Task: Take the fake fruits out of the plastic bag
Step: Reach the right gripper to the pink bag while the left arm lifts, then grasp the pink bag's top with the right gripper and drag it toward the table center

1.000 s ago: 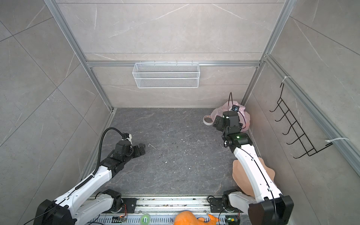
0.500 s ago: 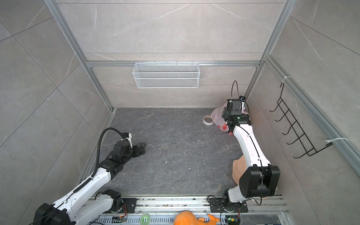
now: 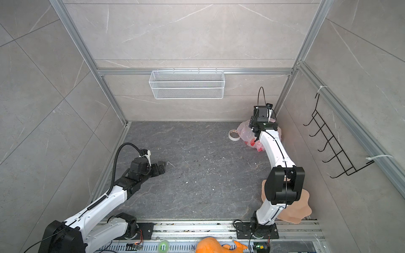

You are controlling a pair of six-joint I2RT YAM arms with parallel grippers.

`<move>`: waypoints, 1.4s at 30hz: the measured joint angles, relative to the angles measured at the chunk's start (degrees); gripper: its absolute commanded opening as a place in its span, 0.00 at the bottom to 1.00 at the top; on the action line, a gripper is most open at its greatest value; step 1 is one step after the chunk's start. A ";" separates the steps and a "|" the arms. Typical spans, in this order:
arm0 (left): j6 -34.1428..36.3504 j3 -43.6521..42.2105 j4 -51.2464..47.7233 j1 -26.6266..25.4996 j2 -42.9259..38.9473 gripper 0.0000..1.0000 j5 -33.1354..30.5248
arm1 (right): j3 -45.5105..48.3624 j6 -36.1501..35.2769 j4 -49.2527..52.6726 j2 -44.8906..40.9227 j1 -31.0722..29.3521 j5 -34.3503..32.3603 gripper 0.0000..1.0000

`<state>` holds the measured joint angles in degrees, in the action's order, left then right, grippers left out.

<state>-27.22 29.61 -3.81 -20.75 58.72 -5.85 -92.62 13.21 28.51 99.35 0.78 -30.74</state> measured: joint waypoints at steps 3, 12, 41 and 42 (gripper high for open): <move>0.02 0.04 0.37 0.00 0.92 1.00 0.02 | -2.80 0.04 0.85 2.71 0.48 -2.32 1.00; 0.04 0.11 0.90 -0.15 3.54 1.00 0.15 | -5.03 0.02 2.25 5.79 2.64 -7.10 1.00; 0.70 0.61 1.70 -0.15 6.36 1.00 0.22 | 11.50 2.49 -3.96 -6.10 -0.24 5.97 0.00; 0.68 0.63 1.70 -0.15 6.45 1.00 0.22 | 12.96 2.69 -4.15 -7.63 -1.05 5.31 0.00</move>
<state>-26.55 30.24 -2.11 -20.91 65.17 -5.63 -79.66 15.90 24.36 91.72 -0.27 -25.43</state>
